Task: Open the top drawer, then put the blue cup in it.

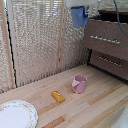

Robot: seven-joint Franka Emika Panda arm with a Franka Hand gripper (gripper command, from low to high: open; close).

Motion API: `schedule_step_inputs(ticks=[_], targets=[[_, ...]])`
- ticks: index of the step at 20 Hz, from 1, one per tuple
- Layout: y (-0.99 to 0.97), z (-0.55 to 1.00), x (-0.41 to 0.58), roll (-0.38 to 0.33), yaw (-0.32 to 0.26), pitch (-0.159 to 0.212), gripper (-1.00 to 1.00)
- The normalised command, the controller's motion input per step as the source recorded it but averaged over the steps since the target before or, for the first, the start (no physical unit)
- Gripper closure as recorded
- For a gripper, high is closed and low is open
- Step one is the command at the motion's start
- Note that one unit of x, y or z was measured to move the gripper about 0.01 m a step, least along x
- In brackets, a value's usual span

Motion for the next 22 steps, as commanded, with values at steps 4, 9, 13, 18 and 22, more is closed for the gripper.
schedule_step_inputs(ticks=[4,9,13,18,22], targets=[[-0.72,1.0,0.276,0.04,-0.099,0.001,1.0],[-0.98,0.87,0.077,0.119,-0.008,-0.009,1.0],[-0.97,0.73,0.009,0.14,0.0,-0.009,1.0],[-0.98,0.4,-0.018,0.13,0.0,0.009,1.0],[-0.97,-0.05,-0.097,0.125,0.0,0.037,1.0]])
